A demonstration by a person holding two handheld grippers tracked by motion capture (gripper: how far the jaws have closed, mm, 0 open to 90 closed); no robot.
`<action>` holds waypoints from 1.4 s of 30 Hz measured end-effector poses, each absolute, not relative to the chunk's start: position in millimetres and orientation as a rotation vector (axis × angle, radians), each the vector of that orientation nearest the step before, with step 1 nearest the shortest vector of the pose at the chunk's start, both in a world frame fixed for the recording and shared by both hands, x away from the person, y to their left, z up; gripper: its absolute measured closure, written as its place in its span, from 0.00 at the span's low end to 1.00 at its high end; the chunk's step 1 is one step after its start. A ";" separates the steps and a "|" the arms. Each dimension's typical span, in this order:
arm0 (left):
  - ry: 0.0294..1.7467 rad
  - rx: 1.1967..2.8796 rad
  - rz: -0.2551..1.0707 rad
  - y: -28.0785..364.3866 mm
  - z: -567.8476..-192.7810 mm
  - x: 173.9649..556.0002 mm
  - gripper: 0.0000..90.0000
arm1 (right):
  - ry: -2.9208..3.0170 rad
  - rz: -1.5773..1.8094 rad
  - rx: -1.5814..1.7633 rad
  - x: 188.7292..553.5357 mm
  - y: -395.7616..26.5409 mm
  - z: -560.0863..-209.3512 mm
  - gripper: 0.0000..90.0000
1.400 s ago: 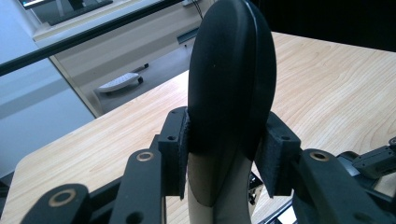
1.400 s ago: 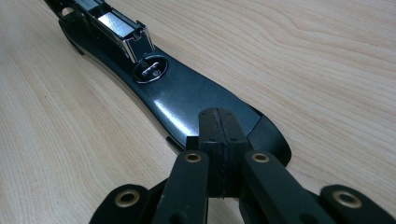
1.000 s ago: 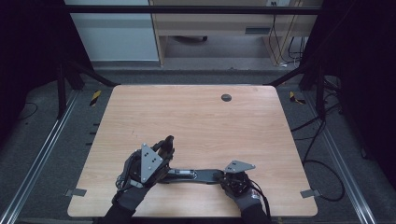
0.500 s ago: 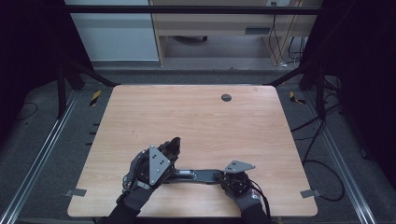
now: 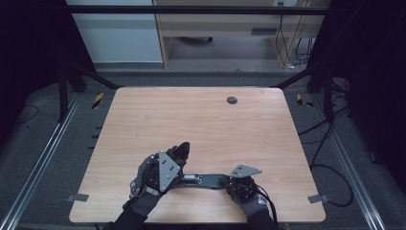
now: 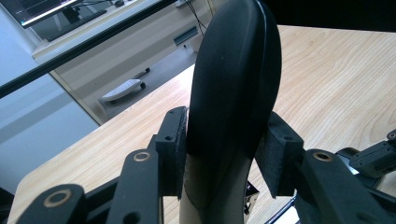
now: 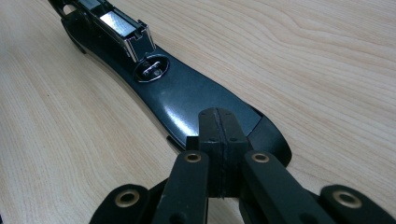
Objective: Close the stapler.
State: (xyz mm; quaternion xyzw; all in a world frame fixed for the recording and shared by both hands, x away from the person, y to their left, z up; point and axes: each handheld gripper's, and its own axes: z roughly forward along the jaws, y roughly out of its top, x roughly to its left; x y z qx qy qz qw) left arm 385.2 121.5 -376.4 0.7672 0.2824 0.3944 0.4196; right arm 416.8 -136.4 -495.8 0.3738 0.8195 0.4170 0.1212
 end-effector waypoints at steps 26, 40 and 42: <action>0.620 1.996 1.077 93.7 -390.8 381.4 0.62 | 2.400 1.216 1.094 415.7 -135.7 -495.5 1.00; 0.591 2.007 1.148 85.0 -396.7 378.4 0.63 | 2.398 1.221 1.089 416.1 -135.8 -495.8 1.00; 0.585 2.010 1.164 83.8 -397.6 377.9 0.63 | 2.398 1.221 1.089 416.1 -135.9 -495.8 1.00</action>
